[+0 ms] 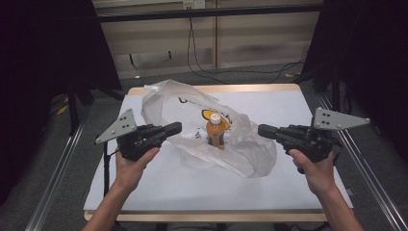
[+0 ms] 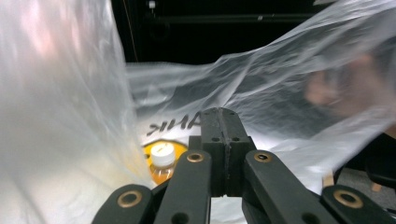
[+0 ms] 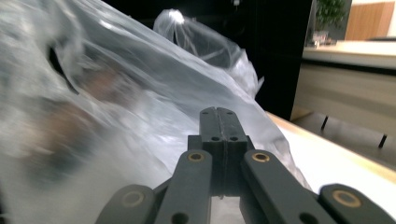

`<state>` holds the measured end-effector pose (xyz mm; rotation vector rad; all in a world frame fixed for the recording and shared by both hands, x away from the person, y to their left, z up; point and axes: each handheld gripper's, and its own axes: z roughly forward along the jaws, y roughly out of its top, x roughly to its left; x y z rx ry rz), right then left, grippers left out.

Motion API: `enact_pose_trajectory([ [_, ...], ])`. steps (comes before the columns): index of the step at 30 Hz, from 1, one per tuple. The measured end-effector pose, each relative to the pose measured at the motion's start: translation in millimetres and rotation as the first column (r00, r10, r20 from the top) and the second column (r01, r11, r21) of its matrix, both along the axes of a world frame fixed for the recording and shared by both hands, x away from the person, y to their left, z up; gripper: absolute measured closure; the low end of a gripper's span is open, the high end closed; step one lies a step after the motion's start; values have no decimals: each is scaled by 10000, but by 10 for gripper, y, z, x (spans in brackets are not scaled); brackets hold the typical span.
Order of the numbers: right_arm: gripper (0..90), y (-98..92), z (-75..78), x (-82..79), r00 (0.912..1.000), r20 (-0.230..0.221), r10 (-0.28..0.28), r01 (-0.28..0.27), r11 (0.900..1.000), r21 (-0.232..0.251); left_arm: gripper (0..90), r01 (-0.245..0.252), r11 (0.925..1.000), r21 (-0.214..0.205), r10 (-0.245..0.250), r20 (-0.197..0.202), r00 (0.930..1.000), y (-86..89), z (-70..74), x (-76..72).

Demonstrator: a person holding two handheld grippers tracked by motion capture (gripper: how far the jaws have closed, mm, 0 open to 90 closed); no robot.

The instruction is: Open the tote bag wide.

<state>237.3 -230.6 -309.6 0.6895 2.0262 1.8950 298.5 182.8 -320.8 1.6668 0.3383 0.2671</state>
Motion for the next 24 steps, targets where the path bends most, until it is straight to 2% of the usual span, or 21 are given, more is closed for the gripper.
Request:
enact_pose_trajectory([
  [2,900,28,-60,56,9999,-171,13,-14,10000,-63,900,-7,10000,1,7,-286,9996,-37,-69,89],
  [4,900,50,-107,104,9995,-307,23,-25,10000,-62,900,5,10000,-45,-7,-391,9992,-59,-129,152],
  [6,900,59,-94,143,9997,-246,50,-52,9999,-90,900,-12,10000,47,14,-424,9991,-71,-155,186],
  [10,900,47,66,273,9999,-114,70,-67,9997,213,900,-10,9999,-151,3,-457,9990,-96,-162,197],
  [15,900,147,169,458,9997,-43,242,-241,9994,250,900,192,9998,81,-188,-426,9989,-170,-196,191],
  [18,900,204,252,551,9991,111,417,-422,9982,428,900,339,9994,-27,-340,-452,9984,-209,-195,208],
  [24,900,357,487,613,9939,478,994,-1016,9938,462,900,364,9993,-116,-368,-415,9985,-276,-163,230],
])
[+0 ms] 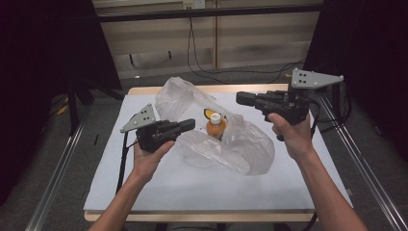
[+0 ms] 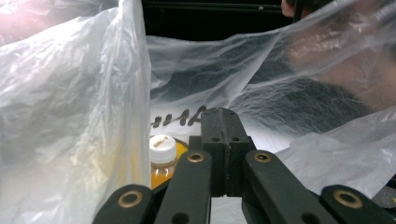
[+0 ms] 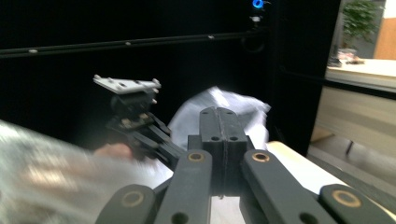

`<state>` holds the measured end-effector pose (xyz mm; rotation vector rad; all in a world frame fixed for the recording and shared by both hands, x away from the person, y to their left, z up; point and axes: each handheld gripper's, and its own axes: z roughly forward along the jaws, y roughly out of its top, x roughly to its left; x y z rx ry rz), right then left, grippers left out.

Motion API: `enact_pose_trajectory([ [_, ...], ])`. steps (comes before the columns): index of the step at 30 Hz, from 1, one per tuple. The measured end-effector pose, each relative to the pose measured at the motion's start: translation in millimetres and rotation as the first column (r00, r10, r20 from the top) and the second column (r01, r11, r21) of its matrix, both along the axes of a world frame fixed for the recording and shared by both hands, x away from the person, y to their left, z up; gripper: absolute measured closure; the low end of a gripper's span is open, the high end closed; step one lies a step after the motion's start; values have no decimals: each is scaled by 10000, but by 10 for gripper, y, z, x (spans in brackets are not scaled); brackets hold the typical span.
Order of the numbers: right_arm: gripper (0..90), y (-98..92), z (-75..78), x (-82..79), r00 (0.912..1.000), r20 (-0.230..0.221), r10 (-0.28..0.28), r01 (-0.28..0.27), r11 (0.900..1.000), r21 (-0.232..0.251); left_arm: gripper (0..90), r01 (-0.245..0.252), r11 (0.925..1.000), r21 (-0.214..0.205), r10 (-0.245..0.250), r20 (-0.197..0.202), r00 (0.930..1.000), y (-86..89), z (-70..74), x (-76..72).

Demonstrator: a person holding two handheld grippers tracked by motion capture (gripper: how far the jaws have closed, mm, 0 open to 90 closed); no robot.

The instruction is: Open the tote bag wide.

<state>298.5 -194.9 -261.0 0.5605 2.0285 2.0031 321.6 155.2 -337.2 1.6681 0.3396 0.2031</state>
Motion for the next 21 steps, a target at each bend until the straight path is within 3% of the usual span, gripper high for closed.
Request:
enact_pose_trajectory([
  [4,900,103,14,-51,9977,56,678,-677,9974,-242,900,191,9998,10,-191,98,9998,-51,21,-15],
  [7,900,204,-204,-86,9944,-387,983,-1014,9909,-885,900,184,9991,386,-185,14,9998,-125,-52,2],
  [8,900,204,-204,-86,9944,-387,983,-1014,9909,-885,900,184,9991,386,-185,14,9998,-125,-52,2],
  [9,900,250,-374,-90,9927,-699,986,-1066,9867,-1231,900,138,9990,419,-135,-71,9999,-142,-78,14],
  [10,900,267,-444,-88,9917,-862,953,-1070,9838,-1441,900,132,9984,549,-125,-124,9998,-150,-99,32],
  [11,900,290,-608,-60,9899,-1207,746,-961,9783,-1838,900,97,9985,547,-81,-285,9996,-176,-150,76],
  [14,900,289,-780,3,9864,-1569,498,-832,9732,-2146,900,-12,9963,862,47,-406,9992,-201,-212,136],
  [16,900,282,-826,29,9854,-1645,437,-807,9709,-2257,900,-62,9954,951,104,-438,9990,-210,-238,160],
  [18,900,234,-942,145,9841,-1775,-6,-450,9665,-2527,900,-180,9943,1051,249,-651,9976,-217,-301,217],
  [21,900,207,-1006,225,9809,-1940,-126,-354,9697,-2418,900,-278,9934,1115,371,-822,9959,-229,-387,305],
])
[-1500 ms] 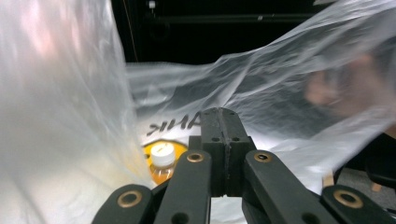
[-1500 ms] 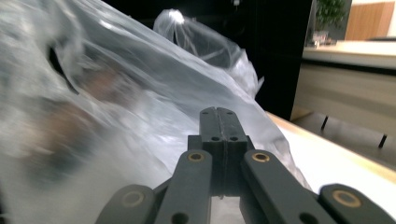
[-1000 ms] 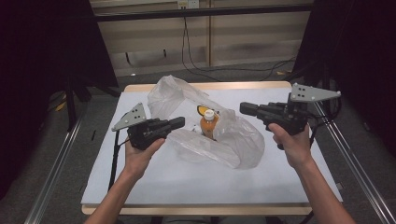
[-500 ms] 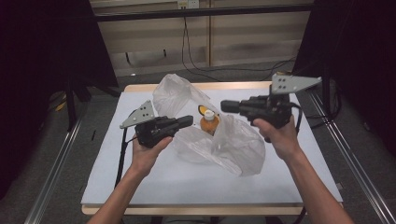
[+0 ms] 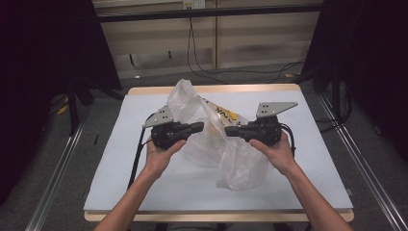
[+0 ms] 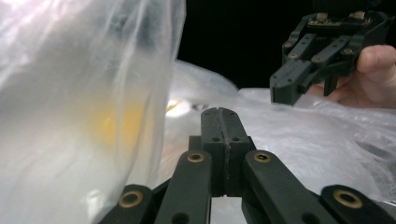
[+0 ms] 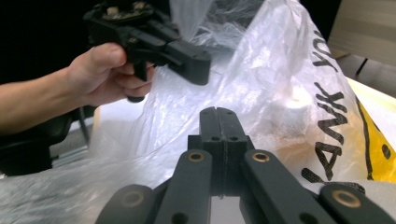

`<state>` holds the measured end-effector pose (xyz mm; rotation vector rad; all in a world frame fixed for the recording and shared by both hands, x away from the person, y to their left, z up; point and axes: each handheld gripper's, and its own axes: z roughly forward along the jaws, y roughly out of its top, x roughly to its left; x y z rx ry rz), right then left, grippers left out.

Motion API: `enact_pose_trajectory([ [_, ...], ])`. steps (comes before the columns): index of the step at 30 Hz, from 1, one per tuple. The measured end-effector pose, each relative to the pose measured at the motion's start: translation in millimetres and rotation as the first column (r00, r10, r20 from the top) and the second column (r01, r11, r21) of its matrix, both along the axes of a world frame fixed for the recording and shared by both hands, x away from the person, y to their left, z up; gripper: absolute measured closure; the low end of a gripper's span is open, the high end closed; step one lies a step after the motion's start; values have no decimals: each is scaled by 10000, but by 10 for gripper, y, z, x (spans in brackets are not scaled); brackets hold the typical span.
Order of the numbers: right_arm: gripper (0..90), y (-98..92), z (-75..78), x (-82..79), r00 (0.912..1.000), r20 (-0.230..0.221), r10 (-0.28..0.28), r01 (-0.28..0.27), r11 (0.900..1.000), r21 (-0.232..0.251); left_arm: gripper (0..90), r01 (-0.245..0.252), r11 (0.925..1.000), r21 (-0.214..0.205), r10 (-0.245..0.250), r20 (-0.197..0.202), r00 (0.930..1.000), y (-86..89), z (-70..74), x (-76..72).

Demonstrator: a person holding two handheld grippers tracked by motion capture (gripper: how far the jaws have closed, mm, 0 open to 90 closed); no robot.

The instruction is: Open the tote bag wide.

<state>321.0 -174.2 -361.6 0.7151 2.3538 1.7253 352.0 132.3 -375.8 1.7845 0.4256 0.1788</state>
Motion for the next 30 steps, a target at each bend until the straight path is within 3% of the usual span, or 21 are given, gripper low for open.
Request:
enact_pose_trajectory([
  [8,900,-9,-275,274,9978,-406,-519,517,9986,-55,900,-28,10000,26,29,-406,9992,-47,-208,255],
  [11,900,-16,-386,379,9957,-593,-716,711,9974,-95,900,-53,9993,368,73,-536,9985,-77,-312,328],
  [20,900,-53,-534,527,9892,-835,-1205,1184,9925,-296,900,-297,9959,858,387,-1058,9936,-40,-533,451],
  [26,900,-53,-681,553,9844,-1059,-1404,1316,9876,-858,900,-256,9860,1649,465,-1239,9912,-47,-680,485],
  [30,900,-15,-830,553,9817,-1307,-1384,1204,9832,-1369,900,78,9664,2569,288,-1385,9899,-116,-816,448],
])
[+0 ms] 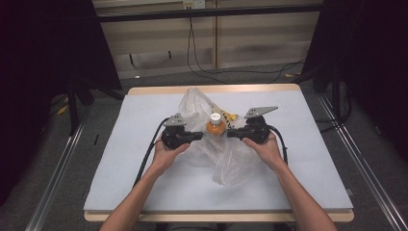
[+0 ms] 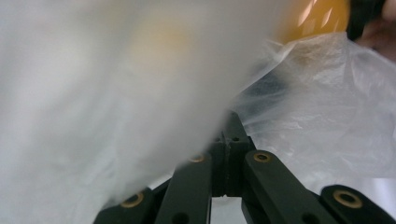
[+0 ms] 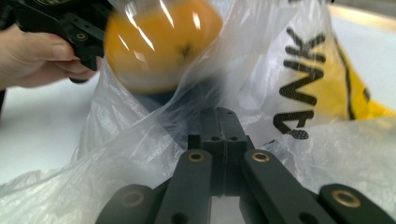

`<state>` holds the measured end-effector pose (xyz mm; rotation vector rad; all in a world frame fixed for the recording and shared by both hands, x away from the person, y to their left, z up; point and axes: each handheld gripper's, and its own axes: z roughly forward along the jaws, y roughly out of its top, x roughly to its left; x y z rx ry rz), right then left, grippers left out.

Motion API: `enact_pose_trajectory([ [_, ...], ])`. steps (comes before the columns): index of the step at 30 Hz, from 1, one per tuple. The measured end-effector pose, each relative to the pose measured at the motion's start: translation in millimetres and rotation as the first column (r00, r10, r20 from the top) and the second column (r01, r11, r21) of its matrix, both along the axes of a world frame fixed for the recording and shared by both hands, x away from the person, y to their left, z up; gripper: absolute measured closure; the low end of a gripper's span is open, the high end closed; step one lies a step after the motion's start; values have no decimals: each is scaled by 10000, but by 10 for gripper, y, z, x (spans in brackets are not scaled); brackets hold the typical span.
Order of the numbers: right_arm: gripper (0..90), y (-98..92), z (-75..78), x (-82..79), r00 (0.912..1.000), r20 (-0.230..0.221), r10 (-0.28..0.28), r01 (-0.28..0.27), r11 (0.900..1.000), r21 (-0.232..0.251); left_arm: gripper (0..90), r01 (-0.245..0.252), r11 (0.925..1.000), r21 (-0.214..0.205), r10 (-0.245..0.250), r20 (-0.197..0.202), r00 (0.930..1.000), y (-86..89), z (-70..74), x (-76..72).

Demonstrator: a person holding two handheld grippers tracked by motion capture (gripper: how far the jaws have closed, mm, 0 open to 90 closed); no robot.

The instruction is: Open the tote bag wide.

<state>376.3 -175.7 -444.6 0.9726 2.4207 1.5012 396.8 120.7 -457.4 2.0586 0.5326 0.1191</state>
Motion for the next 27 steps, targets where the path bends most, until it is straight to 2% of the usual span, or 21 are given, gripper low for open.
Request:
enact_pose_trajectory([
  [2,900,11,-64,4,9999,-133,-7,4,9997,-263,900,109,9993,369,-106,-86,9999,-16,-52,5],
  [4,900,4,-120,8,9995,-319,31,-41,9995,-315,900,71,9990,438,-59,-282,9996,-16,-109,18],
  [5,900,-3,-147,10,9989,-474,21,-39,9993,-379,900,17,9980,635,1,-280,9996,-11,-135,30],
  [6,900,-9,-176,10,9985,-549,-2,-28,9985,-553,900,-71,9966,816,101,-364,9993,-14,-161,32],
  [9,900,-23,-267,8,9970,-762,-96,17,9947,-1029,900,67,9904,1380,7,-534,9986,-19,-227,37],
  [12,900,-51,-342,5,9957,-907,-166,40,9906,-1370,900,54,9905,1372,40,-677,9977,-5,-247,40],
  [13,900,-68,-360,0,9953,-951,-206,72,9903,-1384,900,117,9863,1647,-5,-680,9977,3,-245,38],
  [15,900,-90,-394,-9,9944,-1001,-348,144,9802,-1976,900,146,9832,1820,3,-815,9967,16,-272,15],
  [16,900,-119,-420,-13,9940,-1031,-378,150,9768,-2136,900,171,9851,1714,-21,-870,9962,31,-279,27],
  [17,900,-145,-424,-13,9914,-1230,-444,194,9802,-1970,900,80,9821,1883,83,-856,9963,44,-267,28],
  [19,900,-191,-426,-15,9911,-1202,-565,320,9799,-1968,900,27,9811,1936,132,-806,9967,51,-260,12],
  [22,900,-234,-425,-33,9909,-1170,-664,456,9840,-1725,900,-3,9888,1490,139,-903,9958,97,-247,-17],
  [24,900,-258,-387,-51,9921,-1089,-621,472,9897,-1348,900,40,9906,1364,69,-793,9968,153,-175,-53],
  [27,900,-287,-248,-98,9958,-747,-521,445,9941,-992,900,154,9949,993,-110,-446,9989,264,-28,-160],
])
